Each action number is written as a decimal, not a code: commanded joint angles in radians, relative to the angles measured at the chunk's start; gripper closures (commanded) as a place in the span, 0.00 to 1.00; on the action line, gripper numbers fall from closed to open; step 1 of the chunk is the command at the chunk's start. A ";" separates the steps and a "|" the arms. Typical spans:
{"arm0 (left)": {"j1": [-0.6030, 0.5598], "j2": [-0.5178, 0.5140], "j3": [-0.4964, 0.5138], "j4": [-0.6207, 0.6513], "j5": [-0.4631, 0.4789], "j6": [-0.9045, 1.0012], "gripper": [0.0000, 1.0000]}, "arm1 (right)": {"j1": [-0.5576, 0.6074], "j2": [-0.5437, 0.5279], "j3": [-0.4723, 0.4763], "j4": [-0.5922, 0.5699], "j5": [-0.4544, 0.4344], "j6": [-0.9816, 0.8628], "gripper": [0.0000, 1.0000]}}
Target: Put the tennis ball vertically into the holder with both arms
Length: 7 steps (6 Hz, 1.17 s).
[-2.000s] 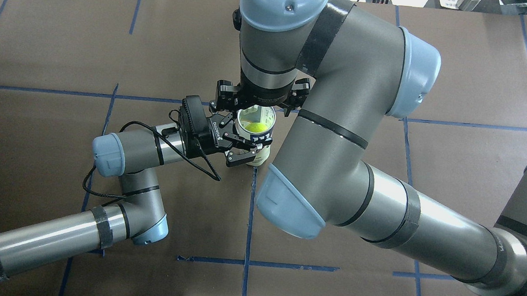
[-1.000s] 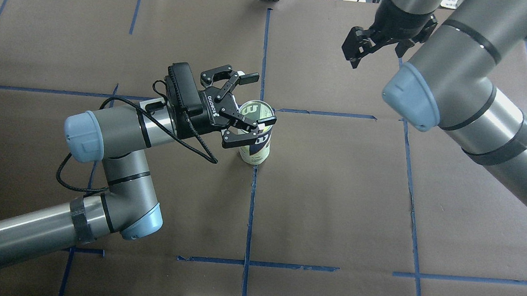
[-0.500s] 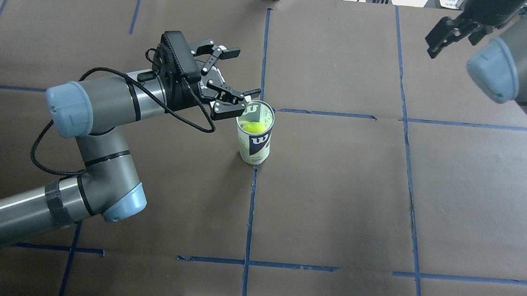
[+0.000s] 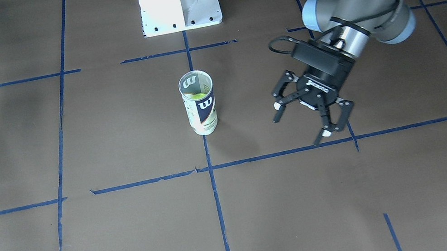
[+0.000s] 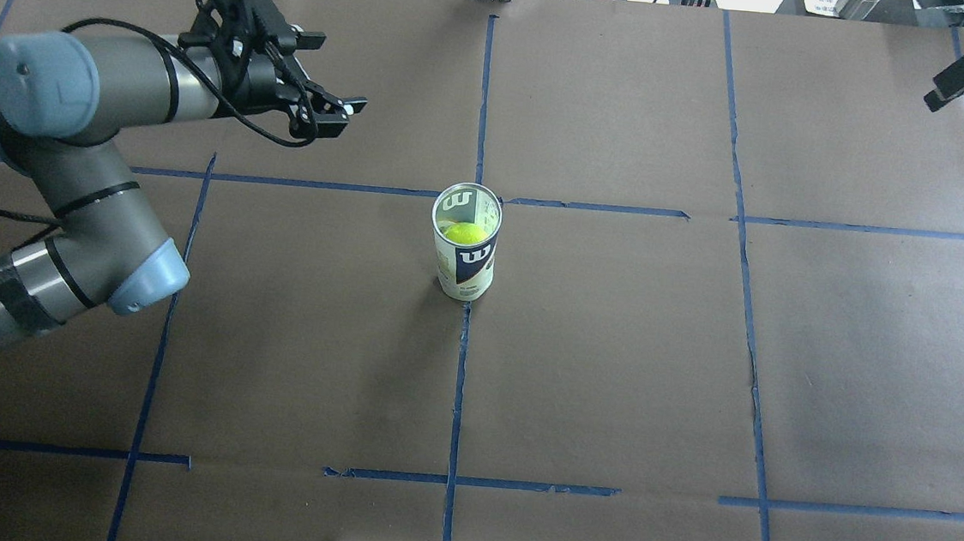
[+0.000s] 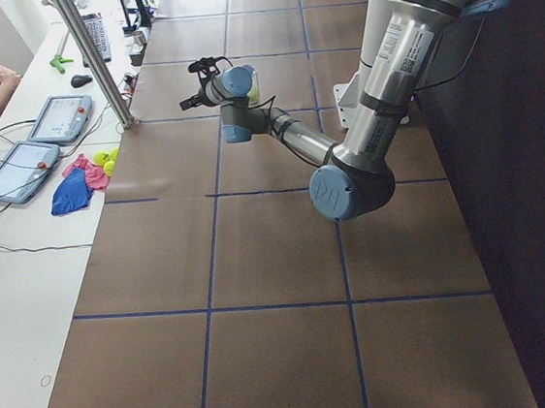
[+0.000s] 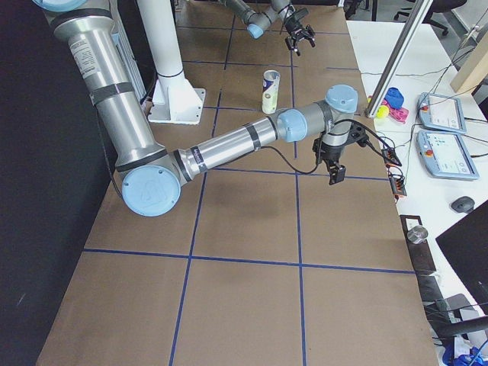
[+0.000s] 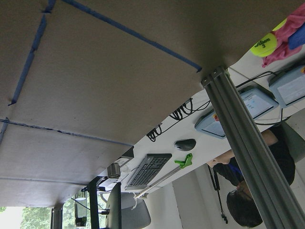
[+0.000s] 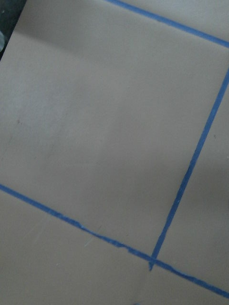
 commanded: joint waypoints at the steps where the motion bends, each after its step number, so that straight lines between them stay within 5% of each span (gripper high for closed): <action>1: -0.155 -0.001 0.002 0.287 -0.149 0.013 0.00 | 0.117 -0.202 0.003 0.108 0.080 -0.029 0.00; 4: -0.240 0.006 0.007 0.645 -0.183 0.272 0.00 | 0.165 -0.405 0.045 0.233 0.077 -0.019 0.00; 7: -0.498 0.048 0.014 1.041 -0.498 0.277 0.00 | 0.165 -0.448 0.112 0.191 0.073 0.015 0.00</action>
